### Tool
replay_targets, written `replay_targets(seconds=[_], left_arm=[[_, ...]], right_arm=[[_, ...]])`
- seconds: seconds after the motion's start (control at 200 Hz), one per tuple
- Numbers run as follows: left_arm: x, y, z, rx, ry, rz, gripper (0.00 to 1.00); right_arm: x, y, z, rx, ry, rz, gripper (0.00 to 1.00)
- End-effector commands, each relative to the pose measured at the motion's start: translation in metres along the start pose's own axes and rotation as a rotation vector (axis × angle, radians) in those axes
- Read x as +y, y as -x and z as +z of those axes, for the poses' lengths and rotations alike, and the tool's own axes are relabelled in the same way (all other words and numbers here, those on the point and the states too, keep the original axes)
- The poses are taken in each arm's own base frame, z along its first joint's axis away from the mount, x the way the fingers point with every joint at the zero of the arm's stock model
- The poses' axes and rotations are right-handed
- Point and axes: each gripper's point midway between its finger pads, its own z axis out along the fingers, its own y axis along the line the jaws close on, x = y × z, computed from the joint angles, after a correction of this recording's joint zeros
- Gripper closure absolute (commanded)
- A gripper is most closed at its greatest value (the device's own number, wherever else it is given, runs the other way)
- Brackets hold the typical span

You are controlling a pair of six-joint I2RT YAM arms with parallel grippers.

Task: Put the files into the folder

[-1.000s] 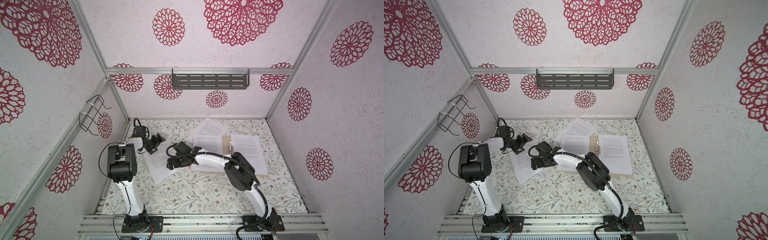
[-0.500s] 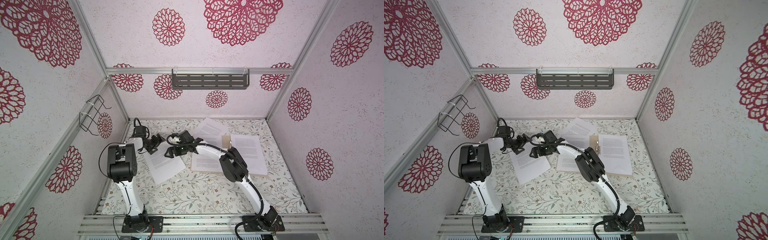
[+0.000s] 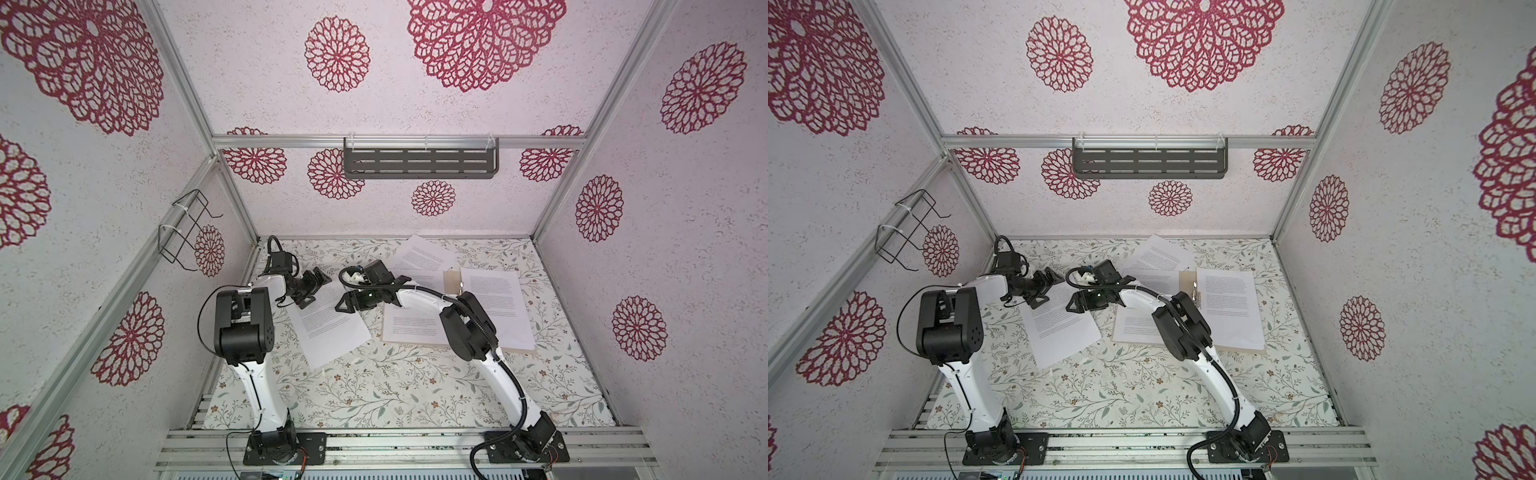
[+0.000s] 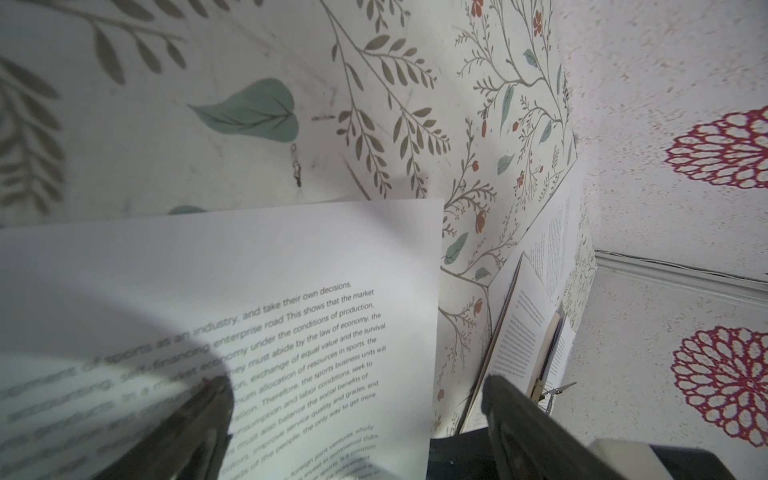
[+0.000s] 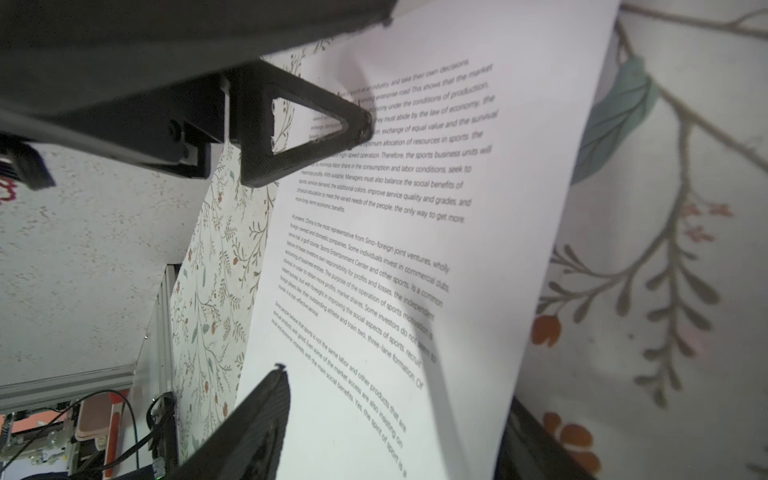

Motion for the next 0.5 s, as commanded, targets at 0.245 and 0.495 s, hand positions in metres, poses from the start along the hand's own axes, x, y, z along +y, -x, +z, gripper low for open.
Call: replay_targets(seconds=[0.245, 0.495], left_arm=[[0.038, -0.051, 0.015, 0.151, 0.108, -0.101, 0.03], [-0.028, -0.029, -0.029, 0.067, -0.075, -0.009, 0.02]], right_arm=[[-0.030, -0.021, 0.009, 0.036, -0.084, 0.106, 0.64], [-0.003, 0.010, -0.036, -0.055, -0.038, 0.101, 1.00]])
